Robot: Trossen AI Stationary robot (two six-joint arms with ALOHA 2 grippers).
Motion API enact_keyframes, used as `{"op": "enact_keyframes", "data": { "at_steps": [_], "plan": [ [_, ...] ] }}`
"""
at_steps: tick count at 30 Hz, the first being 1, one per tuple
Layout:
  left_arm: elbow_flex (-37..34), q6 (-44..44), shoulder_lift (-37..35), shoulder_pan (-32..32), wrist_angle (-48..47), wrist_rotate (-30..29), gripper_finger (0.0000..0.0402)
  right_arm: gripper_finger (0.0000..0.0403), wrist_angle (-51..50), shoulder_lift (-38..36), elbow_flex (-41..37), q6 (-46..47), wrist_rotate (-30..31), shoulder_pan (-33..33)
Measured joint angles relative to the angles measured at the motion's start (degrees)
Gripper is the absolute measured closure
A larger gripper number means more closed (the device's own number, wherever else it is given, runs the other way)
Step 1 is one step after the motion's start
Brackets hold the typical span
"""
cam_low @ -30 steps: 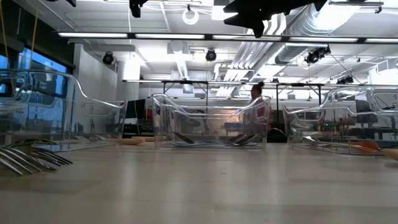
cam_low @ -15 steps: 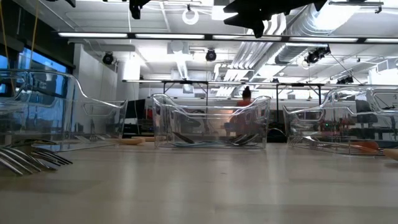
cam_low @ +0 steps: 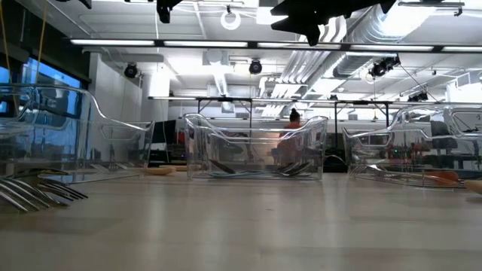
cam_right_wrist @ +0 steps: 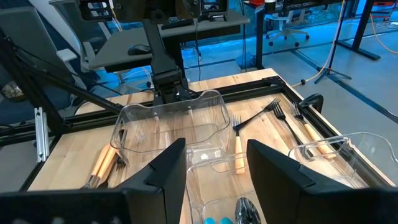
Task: Sort silverware by color (type)
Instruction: Put the black fork into the top transparent bin
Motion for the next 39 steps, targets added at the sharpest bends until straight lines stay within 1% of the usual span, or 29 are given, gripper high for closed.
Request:
{"op": "enact_keyframes", "data": {
  "at_steps": [13, 15, 16, 18, 22, 25, 27, 29, 31, 33, 36, 39],
  "plan": [
    [0.00, -0.02, 0.00, 0.01, 0.00, 0.02, 0.0268, 0.0249, -0.02, 0.00, 0.00, 0.00, 0.00, 0.00],
    [0.00, -1.12, 0.00, -0.01, -0.06, -1.06, 0.0268, 0.0249, -0.04, 0.00, 0.00, 0.00, 0.00, 0.00],
    [0.04, -2.76, -0.03, -0.05, -0.67, -3.46, 0.0268, 0.0249, -0.03, 0.00, 0.00, 0.00, 0.00, 0.00],
    [1.14, -6.31, -0.03, -0.02, -6.06, -10.32, 0.0268, 0.0249, -0.04, 0.00, 0.00, 0.00, 0.00, 0.00],
    [6.62, -6.76, 0.08, 1.94, -24.58, -25.37, 0.0268, 0.0249, -0.07, 0.00, 0.00, 0.00, 0.01, 0.00],
    [11.14, -11.82, 1.33, 6.33, -39.21, -35.42, 0.0268, 0.0249, -0.07, 0.00, 0.00, 0.00, 0.01, 0.00],
    [12.40, -16.32, 2.05, 10.69, -46.94, -39.12, 0.0268, 0.0249, -0.04, 0.05, 0.00, 0.00, 0.02, -0.02],
    [12.28, -21.50, 2.57, 15.85, -51.94, -39.05, 0.0268, 0.0249, -0.11, 0.13, 0.00, 0.00, 0.02, -0.02],
    [11.29, -27.06, 3.53, 21.13, -55.01, -36.39, 0.0268, 0.0249, -0.07, 0.13, 0.00, 0.00, 0.02, -0.02],
    [9.58, -31.47, 5.03, 25.96, -56.06, -33.09, 0.0268, 0.0249, -0.09, 0.13, 0.00, 0.02, 0.02, -0.02],
    [6.71, -35.37, 7.79, 31.77, -55.94, -28.24, 0.0268, 0.0249, -0.07, 0.13, 0.00, 0.02, 0.02, -0.02],
    [4.67, -37.01, 11.39, 35.95, -55.93, -22.96, 0.0268, 0.0249, -0.07, 0.13, 0.00, 0.03, 0.02, -0.02]
  ]
}}
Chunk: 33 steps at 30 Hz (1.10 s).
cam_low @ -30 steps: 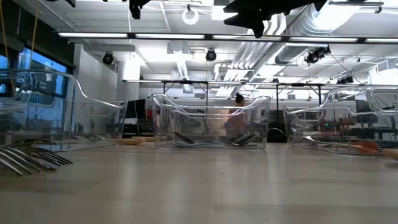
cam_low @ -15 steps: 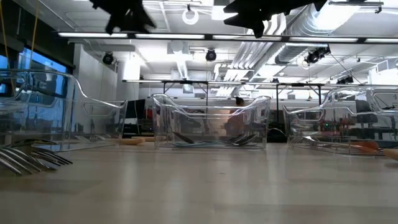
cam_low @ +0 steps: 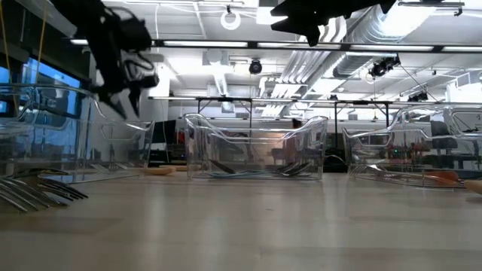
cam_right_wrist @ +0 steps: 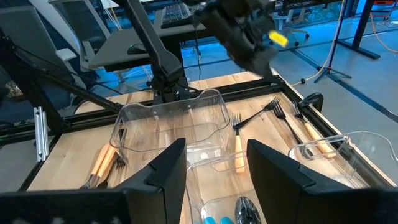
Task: Sort silverware by color (type)
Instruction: Put the black fork into the top transparent bin
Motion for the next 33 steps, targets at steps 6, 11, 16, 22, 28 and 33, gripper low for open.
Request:
{"op": "enact_keyframes", "data": {
  "at_steps": [6, 11, 16, 22, 28, 33],
  "plan": [
    [-0.65, -0.11, 8.15, 5.87, 0.39, 5.57, 0.0268, 0.0249, -0.04, 0.00, 0.00, 1.96, 0.00, 0.00],
    [-0.65, -4.34, 13.66, 9.46, 0.48, 9.91, 0.0268, 0.0249, -0.30, 0.00, 0.00, 1.96, 0.00, 0.00],
    [-0.65, -10.03, 16.95, 11.36, 1.06, 13.10, 0.0268, 0.0249, -1.39, 0.02, 0.00, 1.96, 0.01, 0.00],
    [-0.65, -12.66, 19.02, 11.38, 1.18, 13.00, 0.0268, 0.0249, -2.29, 0.02, 0.00, 1.96, 0.02, 0.00],
    [-0.65, -14.15, 20.92, 11.32, 1.16, 11.43, 0.0268, 0.0249, -2.90, 0.04, 0.00, 1.94, 0.00, 0.00],
    [-0.65, -15.11, 21.48, 11.32, 1.10, 10.38, 0.0268, 0.0249, -2.95, 0.04, 0.00, 1.94, 0.01, 0.00]
  ]
}}
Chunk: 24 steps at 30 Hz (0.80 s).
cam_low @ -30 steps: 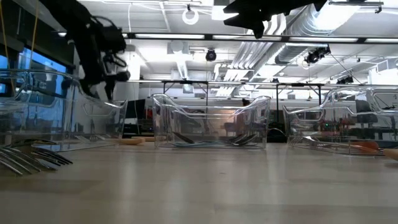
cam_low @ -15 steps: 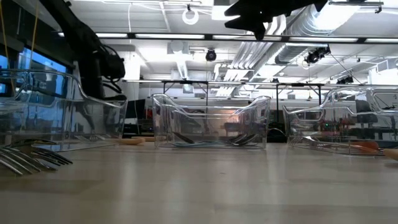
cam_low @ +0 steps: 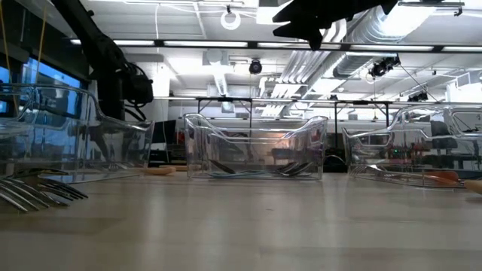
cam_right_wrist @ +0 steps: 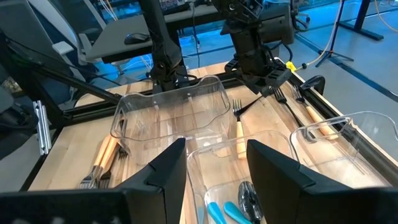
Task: Sort silverware by color (type)
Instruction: Put the black fork into the top transparent bin
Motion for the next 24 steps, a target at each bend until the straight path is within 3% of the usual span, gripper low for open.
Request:
{"op": "enact_keyframes", "data": {
  "at_steps": [14, 24],
  "plan": [
    [0.02, 1.50, 1.97, -1.97, -0.92, -2.24, 0.0270, 0.0249, -2.22, 0.00, 0.00, -0.02, -0.01, 0.00],
    [0.22, 0.45, 5.15, -4.94, 0.65, -5.60, 0.0299, 0.0249, -2.23, 0.00, 0.00, -0.02, -0.01, 0.00]
  ]
}}
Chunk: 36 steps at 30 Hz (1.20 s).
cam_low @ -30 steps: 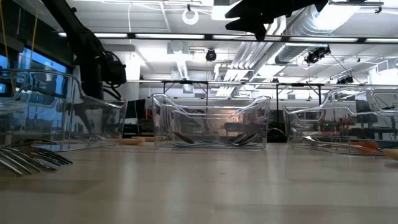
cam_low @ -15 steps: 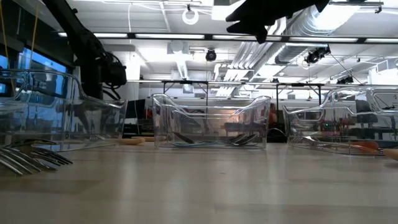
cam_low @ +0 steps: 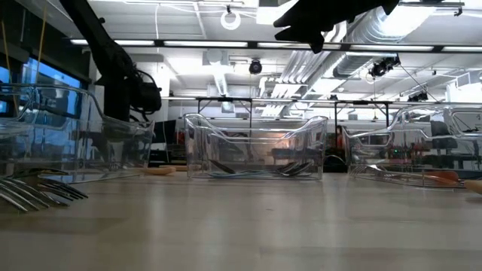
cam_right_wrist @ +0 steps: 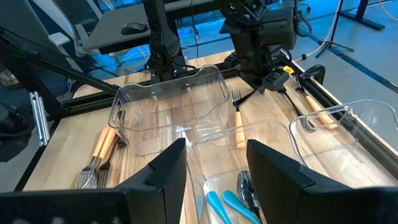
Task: Sort silverware by color (type)
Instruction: Put the black fork into the top transparent bin
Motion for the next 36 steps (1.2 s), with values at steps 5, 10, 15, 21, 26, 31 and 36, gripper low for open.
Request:
{"op": "enact_keyframes", "data": {
  "at_steps": [5, 10, 15, 21, 26, 31, 36],
  "plan": [
    [0.16, -2.11, 1.11, -0.42, -1.82, 0.24, 0.0347, 0.0249, 0.00, 0.00, 0.00, 0.00, 0.02, 0.00],
    [0.04, -0.94, 0.82, -0.37, -2.03, 0.74, 0.0394, 0.0249, 0.00, 0.00, 0.00, 0.00, 0.02, 0.00],
    [0.02, 0.11, 0.77, -0.37, -2.18, 1.09, 0.0397, 0.0249, 0.00, 0.00, 0.00, 0.00, 0.01, 0.00],
    [-0.07, 0.11, 0.65, -0.37, -2.16, 1.67, 0.0399, 0.0249, 0.00, 0.00, 0.00, 0.00, 0.01, 0.00],
    [-0.33, 1.16, -1.26, -0.34, -2.25, 2.65, 0.0400, 0.0249, 0.00, 0.00, 0.00, 0.00, 0.02, 0.00],
    [-0.47, 2.67, -4.30, -0.38, -3.63, 3.16, 0.0401, 0.0249, 0.04, 0.00, 0.00, 0.00, 0.02, 0.00],
    [-0.46, 3.70, -7.58, -0.37, -3.62, 2.46, 0.0401, 0.0249, -0.03, 0.00, 0.00, 0.00, 0.02, 0.00]
  ]
}}
